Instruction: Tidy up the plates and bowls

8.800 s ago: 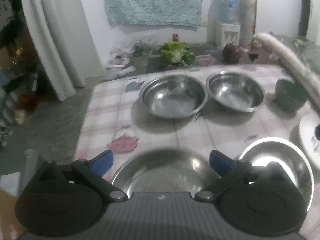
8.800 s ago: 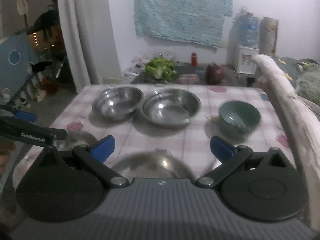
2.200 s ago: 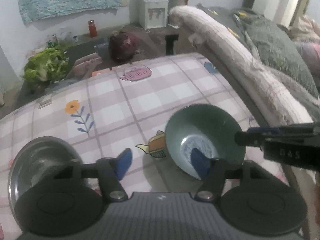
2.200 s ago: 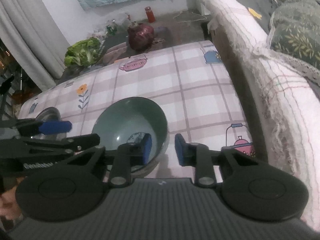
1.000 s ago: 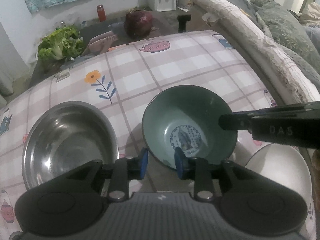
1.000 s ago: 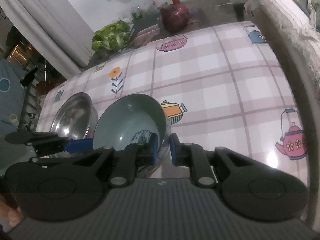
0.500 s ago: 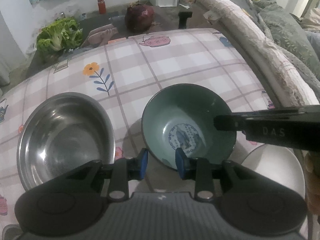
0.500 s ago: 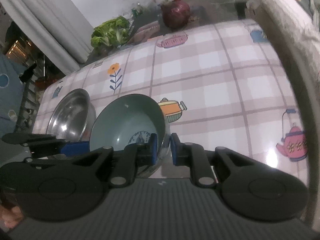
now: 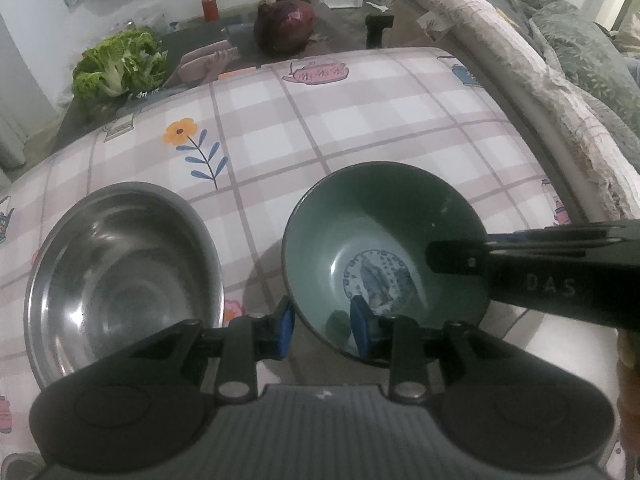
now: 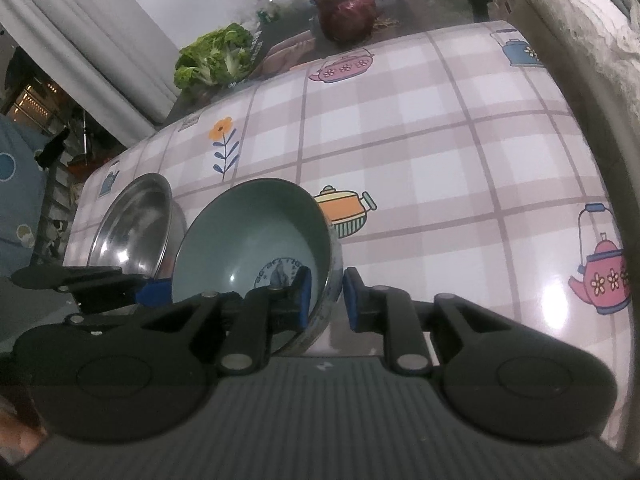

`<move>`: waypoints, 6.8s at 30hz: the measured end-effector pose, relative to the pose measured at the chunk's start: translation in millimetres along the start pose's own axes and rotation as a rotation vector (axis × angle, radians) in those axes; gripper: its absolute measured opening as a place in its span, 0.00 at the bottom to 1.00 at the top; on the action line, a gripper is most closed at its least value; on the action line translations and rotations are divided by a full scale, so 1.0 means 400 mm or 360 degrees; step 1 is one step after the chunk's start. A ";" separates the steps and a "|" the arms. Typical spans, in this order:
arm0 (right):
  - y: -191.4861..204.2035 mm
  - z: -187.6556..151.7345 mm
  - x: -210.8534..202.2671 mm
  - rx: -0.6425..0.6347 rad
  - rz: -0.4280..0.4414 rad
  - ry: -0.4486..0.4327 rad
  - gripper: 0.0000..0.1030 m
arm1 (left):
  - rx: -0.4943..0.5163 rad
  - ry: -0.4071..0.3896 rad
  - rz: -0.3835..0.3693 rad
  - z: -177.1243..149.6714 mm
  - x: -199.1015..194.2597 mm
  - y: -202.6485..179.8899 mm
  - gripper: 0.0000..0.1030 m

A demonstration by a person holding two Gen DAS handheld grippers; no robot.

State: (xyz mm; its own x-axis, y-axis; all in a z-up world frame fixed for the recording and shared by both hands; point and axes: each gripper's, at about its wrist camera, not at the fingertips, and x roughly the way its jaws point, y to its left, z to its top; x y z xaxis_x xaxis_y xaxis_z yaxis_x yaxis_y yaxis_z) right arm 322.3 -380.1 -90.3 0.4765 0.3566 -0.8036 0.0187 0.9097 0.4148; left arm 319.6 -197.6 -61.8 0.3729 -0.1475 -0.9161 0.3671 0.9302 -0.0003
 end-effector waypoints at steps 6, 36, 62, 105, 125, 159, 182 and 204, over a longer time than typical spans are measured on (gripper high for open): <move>0.005 0.001 0.007 -0.0005 -0.0024 -0.0002 0.16 | -0.0021 0.0005 -0.0001 0.001 0.001 0.001 0.30; 0.066 0.040 -0.060 -0.0043 -0.0080 -0.0069 0.16 | -0.0069 -0.0094 -0.0048 0.009 -0.077 0.030 0.30; 0.431 0.095 0.032 -0.0287 0.0054 -0.0009 0.16 | -0.0354 -0.0215 0.0087 -0.049 -0.195 0.367 0.30; 0.457 -0.135 -0.288 -0.0210 0.0337 -0.0267 0.49 | -0.0350 -0.0569 -0.0104 -0.409 -0.507 0.485 0.67; 0.702 -0.437 -0.154 -0.0471 0.0318 -0.0135 0.36 | -0.0571 -0.0531 0.0338 -0.813 -0.442 0.542 0.65; 0.817 -0.561 -0.009 -0.0799 0.0350 0.0331 0.14 | -0.0714 -0.0376 0.0232 -0.982 -0.421 0.725 0.16; 0.645 -0.673 -0.127 -0.0467 0.0376 0.0247 0.15 | -0.0623 -0.0334 -0.0002 -1.063 -0.454 0.631 0.19; 0.616 -0.726 -0.138 -0.0359 0.0373 0.0086 0.07 | -0.0598 -0.0332 0.0063 -1.046 -0.454 0.569 0.14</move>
State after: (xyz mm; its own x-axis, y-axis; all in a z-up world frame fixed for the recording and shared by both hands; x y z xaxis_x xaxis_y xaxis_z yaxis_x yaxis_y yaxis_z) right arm 45.4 -113.7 -67.7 0.3976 0.5671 -0.7213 -0.2840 0.8236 0.4909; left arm -21.1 181.4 -63.2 0.5590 -0.1380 -0.8176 0.0278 0.9886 -0.1479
